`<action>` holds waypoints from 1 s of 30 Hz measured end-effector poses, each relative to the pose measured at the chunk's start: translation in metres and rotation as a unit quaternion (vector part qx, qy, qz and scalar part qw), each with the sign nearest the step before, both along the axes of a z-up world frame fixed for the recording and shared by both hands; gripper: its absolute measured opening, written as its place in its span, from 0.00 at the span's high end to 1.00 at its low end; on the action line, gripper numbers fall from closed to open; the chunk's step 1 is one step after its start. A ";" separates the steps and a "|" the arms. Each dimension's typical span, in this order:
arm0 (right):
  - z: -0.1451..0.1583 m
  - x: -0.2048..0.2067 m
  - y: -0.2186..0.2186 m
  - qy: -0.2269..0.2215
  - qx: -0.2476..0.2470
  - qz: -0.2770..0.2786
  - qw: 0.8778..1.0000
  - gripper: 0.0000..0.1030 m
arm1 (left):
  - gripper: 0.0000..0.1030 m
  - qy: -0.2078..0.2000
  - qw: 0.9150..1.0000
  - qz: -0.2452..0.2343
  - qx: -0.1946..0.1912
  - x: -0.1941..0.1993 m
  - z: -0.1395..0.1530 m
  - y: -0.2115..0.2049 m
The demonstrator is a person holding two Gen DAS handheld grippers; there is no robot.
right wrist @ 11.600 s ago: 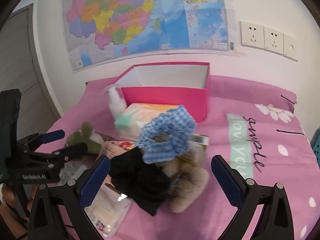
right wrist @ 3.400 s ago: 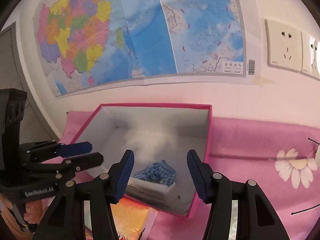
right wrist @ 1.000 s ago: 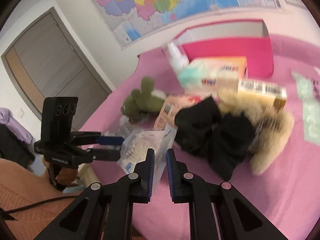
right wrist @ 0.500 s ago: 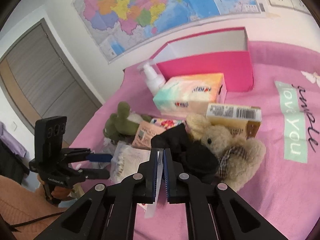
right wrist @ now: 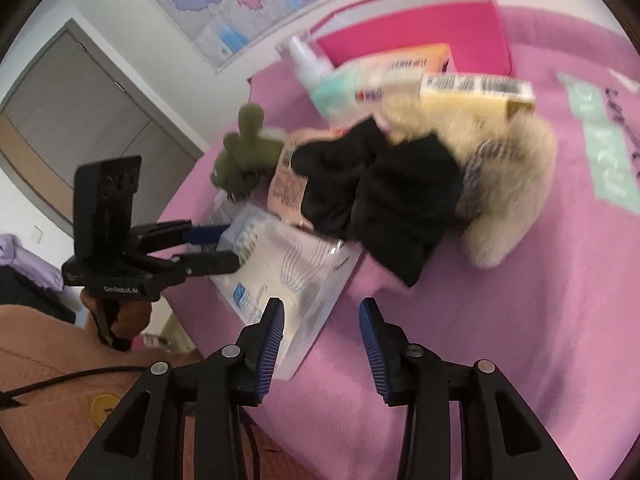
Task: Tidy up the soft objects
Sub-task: 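Grasp the cotton-swab bag with the right gripper and lift it, then drop the cotton-swab bag into the pink box from the right gripper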
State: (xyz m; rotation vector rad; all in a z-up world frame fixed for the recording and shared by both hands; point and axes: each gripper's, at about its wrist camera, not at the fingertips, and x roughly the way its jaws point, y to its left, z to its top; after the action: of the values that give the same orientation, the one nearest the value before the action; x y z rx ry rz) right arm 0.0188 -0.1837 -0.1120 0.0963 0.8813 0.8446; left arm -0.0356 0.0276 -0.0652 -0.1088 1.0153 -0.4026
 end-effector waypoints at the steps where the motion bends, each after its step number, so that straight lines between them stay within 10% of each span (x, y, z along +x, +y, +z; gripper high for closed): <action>1: -0.002 0.000 0.003 -0.001 0.000 0.002 1.000 0.61 | 0.42 0.002 1.000 -0.001 -0.005 0.000 0.000 0.001; 9: 0.000 0.000 0.012 -0.026 0.003 0.004 1.000 0.87 | 0.53 -0.027 0.999 0.012 -0.028 -0.012 0.025 0.007; 30: 0.156 0.090 0.015 -0.189 0.084 -0.025 0.978 0.88 | 0.53 -0.218 0.975 0.051 0.001 0.108 0.169 0.030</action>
State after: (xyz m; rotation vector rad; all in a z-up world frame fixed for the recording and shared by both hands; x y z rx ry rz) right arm 0.1090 -0.1687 0.0444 0.1008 0.4472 0.8544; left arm 0.0724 0.0573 0.1035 -0.0650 0.5742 -0.3134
